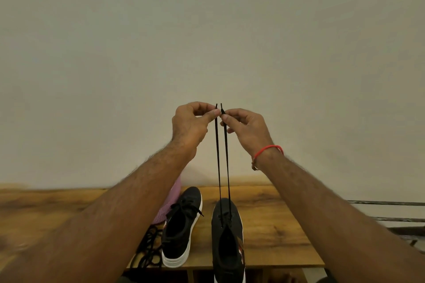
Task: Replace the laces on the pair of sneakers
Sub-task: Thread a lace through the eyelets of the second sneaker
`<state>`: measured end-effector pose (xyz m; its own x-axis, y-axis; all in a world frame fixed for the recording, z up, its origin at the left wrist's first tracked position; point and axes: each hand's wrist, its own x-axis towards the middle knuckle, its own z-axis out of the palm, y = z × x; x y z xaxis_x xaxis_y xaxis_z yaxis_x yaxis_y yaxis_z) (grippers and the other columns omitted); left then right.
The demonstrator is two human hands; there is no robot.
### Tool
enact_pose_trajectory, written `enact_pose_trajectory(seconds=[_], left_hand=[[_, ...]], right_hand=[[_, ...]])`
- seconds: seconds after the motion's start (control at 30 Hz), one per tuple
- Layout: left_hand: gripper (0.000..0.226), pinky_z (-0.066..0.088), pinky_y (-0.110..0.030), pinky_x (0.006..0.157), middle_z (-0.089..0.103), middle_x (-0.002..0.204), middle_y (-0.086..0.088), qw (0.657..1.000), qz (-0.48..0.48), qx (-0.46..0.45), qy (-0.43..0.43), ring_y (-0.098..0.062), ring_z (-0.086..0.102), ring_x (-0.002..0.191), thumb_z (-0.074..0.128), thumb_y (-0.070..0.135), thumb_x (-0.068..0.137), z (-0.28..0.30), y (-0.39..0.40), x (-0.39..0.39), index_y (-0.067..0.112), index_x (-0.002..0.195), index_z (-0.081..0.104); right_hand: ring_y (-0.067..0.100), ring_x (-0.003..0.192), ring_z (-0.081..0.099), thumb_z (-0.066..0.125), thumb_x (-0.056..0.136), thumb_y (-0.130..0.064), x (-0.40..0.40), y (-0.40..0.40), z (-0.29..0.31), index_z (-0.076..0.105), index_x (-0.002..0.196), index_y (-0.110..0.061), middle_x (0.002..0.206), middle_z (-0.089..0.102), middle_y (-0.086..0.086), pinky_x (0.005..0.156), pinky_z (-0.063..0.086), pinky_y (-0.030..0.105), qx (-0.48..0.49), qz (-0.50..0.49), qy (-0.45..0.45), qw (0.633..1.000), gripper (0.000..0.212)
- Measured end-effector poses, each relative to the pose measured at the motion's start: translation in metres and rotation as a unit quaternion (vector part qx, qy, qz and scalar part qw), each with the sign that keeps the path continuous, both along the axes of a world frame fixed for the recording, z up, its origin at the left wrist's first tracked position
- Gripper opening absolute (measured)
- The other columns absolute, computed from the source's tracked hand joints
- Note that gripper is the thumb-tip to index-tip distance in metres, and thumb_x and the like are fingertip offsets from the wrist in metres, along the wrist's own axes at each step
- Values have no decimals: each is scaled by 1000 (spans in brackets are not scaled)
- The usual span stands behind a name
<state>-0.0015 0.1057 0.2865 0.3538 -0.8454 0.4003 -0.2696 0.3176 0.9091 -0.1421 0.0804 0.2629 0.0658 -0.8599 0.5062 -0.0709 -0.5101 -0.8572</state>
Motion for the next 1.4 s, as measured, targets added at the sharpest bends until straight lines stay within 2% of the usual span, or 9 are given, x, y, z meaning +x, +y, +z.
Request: enact_pose_trajectory(seconds=[0.13, 0.33, 0.63, 0.77, 0.9, 1.07, 1.2, 1.33, 1.4], left_hand=[[7, 53, -28, 64, 68, 100, 10, 999, -30, 1, -32, -11, 63, 84, 77, 34, 90, -5, 1, 3, 33, 91, 70], [8, 44, -37, 102, 73, 111, 9, 971, -181, 115, -102, -8, 66, 108, 75, 35, 90, -33, 7, 5, 28, 93, 73], [10, 62, -27, 70, 69, 93, 6, 987, -132, 88, -16, -9, 63, 85, 77, 30, 89, -55, -3, -8, 21, 95, 77], [12, 60, -28, 67, 67, 87, 11, 984, -142, 106, 34, -8, 57, 78, 78, 33, 88, -57, -8, -18, 24, 95, 77], [15, 59, -26, 65, 66, 82, 16, 978, -172, 120, 19, -6, 56, 75, 81, 37, 85, -58, -17, -32, 26, 95, 78], [9, 45, -14, 53, 64, 76, 18, 985, -148, 79, -38, 10, 54, 59, 79, 32, 87, -68, -33, -26, 27, 95, 78], [13, 50, -12, 70, 72, 84, 19, 980, -70, 119, -145, 5, 64, 79, 73, 26, 93, -111, -39, 8, 21, 104, 79], [29, 40, -12, 62, 74, 85, -7, 921, -21, 232, -311, -11, 62, 73, 61, 35, 100, -185, -24, 37, 13, 91, 77], [27, 47, -25, 65, 71, 78, 1, 898, -91, 304, -304, -13, 63, 73, 60, 41, 100, -217, -13, 35, 25, 88, 77]], right_hand=[[13, 90, 64, 71, 91, -30, -1, -5, -2, 75, 100, -23, 98, 72, -4, 76, 50, 24, 34, -16, -10, 999, 12], [10, 76, 62, 72, 89, -23, -6, -15, 2, 75, 91, -15, 77, 71, -3, 71, 49, 24, 63, 19, -3, 998, 9], [21, 108, 64, 38, 96, -63, -24, -15, -96, 62, 128, -38, 122, 67, -5, 90, 55, 40, 131, 142, -7, 981, 47], [6, 119, 53, 46, 82, -79, -32, -5, -174, 43, 135, -56, 134, 53, -15, 99, 47, 33, 187, 192, 181, 946, 58], [10, 106, 59, 45, 101, -48, -23, -12, -204, 62, 117, -31, 112, 64, -6, 96, 51, 36, 122, 174, 331, 919, 29], [9, 89, 63, 40, 102, -45, -24, -21, -223, 70, 88, -29, 93, 67, -6, 87, 52, 42, 113, 161, 293, 936, 37], [-3, 81, 63, 35, 101, -48, -24, -23, -231, 75, 94, -18, 97, 72, -9, 77, 52, 22, 166, 159, 174, 958, 50], [-2, 69, 63, 38, 104, -42, -19, -29, -233, 76, 96, -9, 94, 75, 1, 70, 52, 21, 221, 124, 120, 960, 51], [0, 64, 60, 42, 104, -40, -16, -31, -236, 76, 91, -8, 77, 73, -4, 66, 49, 20, 233, 117, 104, 960, 48]])
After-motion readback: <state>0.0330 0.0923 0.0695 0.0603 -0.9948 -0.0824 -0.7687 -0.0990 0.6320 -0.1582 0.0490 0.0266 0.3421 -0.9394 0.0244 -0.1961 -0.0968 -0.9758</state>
